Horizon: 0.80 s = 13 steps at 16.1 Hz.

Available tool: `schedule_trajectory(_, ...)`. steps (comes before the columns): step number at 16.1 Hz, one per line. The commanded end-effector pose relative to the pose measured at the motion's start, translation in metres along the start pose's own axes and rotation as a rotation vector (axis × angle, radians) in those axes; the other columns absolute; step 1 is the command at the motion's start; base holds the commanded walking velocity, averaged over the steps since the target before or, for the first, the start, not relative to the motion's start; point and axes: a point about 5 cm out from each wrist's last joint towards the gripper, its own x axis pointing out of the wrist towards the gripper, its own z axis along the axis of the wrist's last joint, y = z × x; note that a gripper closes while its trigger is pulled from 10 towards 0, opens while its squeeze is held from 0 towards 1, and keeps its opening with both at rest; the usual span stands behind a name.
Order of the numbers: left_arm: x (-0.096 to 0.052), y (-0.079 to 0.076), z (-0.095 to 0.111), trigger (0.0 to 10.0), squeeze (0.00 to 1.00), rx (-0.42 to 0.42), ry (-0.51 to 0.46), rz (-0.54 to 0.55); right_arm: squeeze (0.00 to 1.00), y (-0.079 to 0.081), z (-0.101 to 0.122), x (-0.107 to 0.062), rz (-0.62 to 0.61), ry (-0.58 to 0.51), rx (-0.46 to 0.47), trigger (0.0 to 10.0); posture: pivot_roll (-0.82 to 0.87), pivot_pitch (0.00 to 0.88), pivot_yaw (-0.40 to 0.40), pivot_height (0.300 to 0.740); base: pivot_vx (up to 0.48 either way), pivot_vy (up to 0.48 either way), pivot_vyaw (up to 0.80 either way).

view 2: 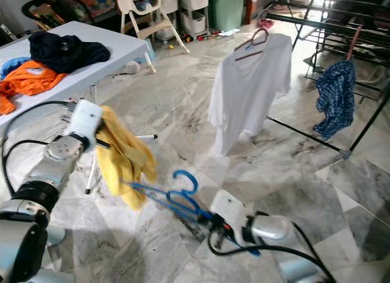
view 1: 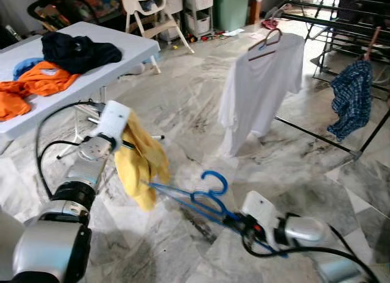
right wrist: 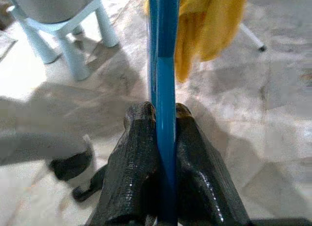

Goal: Hang hanger

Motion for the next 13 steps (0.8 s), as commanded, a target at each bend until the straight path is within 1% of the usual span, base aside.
schedule_trajectory(1,0.0,0.003,0.009,10.0,0.0,0.009,-0.038,-0.012,0.0,-0.002,0.004,0.001,-0.015,-0.011,-0.022,10.0,-0.06,0.012,0.152,0.74,0.0,0.0,0.0)
schedule_trajectory(2,-0.002,0.0,0.009,10.0,0.0,0.042,-0.051,-0.054,0.0,-0.004,0.008,0.002,-0.033,-0.035,-0.022,10.0,-0.06,0.011,0.15,0.74,0.0,0.0,0.0)
schedule_trajectory(3,-0.005,0.0,0.007,10.0,0.0,0.052,-0.058,-0.068,0.0,-0.01,0.013,0.003,-0.082,-0.073,-0.017,10.0,-0.06,0.01,0.148,0.74,0.0,0.0,0.0)
schedule_trajectory(5,-0.01,0.002,0.007,10.0,0.0,0.068,-0.087,-0.093,0.0,-0.017,0.014,0.0,-0.109,-0.073,-0.027,10.0,-0.06,0.008,0.147,0.74,0.0,0.0,0.0)
schedule_trajectory(6,-0.012,0.006,0.009,10.0,0.0,0.087,-0.115,-0.089,0.0,-0.016,0.014,-0.002,-0.076,-0.08,-0.02,10.0,-0.05,0.006,0.147,0.74,0.0,0.0,0.0)
schedule_trajectory(7,-0.014,0.016,0.01,10.0,0.0,0.105,-0.121,-0.048,0.0,-0.014,0.016,-0.006,-0.039,-0.089,-0.008,10.0,-0.05,0.008,0.148,0.74,0.0,0.0,0.0)
schedule_trajectory(8,-0.015,0.026,0.012,10.0,0.0,0.104,-0.131,-0.01,0.0,-0.016,0.015,-0.009,-0.035,-0.084,-0.011,10.0,-0.05,0.007,0.148,0.74,0.0,0.0,0.0)
schedule_trajectory(9,-0.017,0.034,0.017,10.0,0.0,0.095,-0.154,0.001,0.0,-0.025,0.013,-0.01,-0.098,-0.058,-0.032,10.0,-0.05,0.007,0.149,0.74,0.0,0.0,0.0)
schedule_trajectory(10,-0.017,0.034,0.018,10.0,0.0,0.097,-0.16,-0.003,0.0,-0.027,0.012,-0.01,-0.114,-0.052,-0.032,10.0,-0.05,0.007,0.149,0.74,0.0,0.0,0.0)
schedule_trajectory(11,-0.02,0.035,0.021,10.0,0.0,0.156,-0.169,-0.036,0.0,-0.025,0.011,-0.01,-0.08,-0.056,-0.03,10.0,-0.05,0.007,0.15,0.74,0.0,0.0,0.0)
schedule_trajectory(12,-0.02,0.037,0.022,10.0,0.0,0.169,-0.167,-0.029,0.0,-0.023,0.011,-0.011,-0.053,-0.062,-0.023,10.0,-0.05,0.008,0.151,0.74,0.0,0.0,0.0)
schedule_trajectory(13,-0.02,0.037,0.023,10.0,0.0,0.161,-0.174,-0.027,0.0,-0.024,0.01,-0.012,-0.051,-0.056,-0.022,10.0,-0.05,0.006,0.151,0.74,0.0,0.0,0.0)
